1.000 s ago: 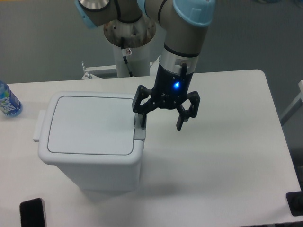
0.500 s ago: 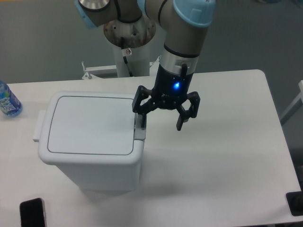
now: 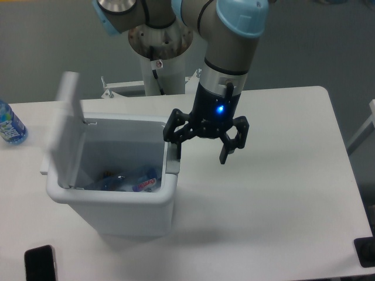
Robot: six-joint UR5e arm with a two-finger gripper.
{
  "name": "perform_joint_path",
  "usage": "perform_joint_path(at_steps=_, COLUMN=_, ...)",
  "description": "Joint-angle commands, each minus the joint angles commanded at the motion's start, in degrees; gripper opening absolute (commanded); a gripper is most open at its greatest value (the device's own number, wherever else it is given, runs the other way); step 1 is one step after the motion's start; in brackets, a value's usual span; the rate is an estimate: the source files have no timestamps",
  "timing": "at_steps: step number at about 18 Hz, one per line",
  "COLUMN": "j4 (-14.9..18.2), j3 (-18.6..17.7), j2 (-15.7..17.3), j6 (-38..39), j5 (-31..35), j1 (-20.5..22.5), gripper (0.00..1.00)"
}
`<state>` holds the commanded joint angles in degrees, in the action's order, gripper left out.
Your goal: Open the trash can
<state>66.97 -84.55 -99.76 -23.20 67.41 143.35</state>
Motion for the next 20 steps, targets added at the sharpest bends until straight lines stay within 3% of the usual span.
perform_joint_path(at_steps=3, j4=-0.53, j3=1.58, j2=1.41, j6=-1.32, j5=0.70, j1=1.84, gripper=1.00)
perform_joint_path(at_steps=7, j4=-0.61, j3=4.57, j2=1.76, j6=-7.53, j5=0.70, j1=10.36, gripper=1.00)
perform_joint_path(at_steps=9, j4=-0.61, j3=4.66, j2=1.59, j6=-16.83, j5=1.14, j1=14.92, gripper=1.00)
perform_joint_path(at_steps=15, j4=0.00, j3=3.43, j2=1.23, j6=-50.92, j5=17.03, j1=24.15, gripper=1.00)
perform_joint_path(at_steps=20, j4=0.79, j3=2.38, j2=1.59, j6=-70.37, j5=18.10, j1=31.19, gripper=1.00)
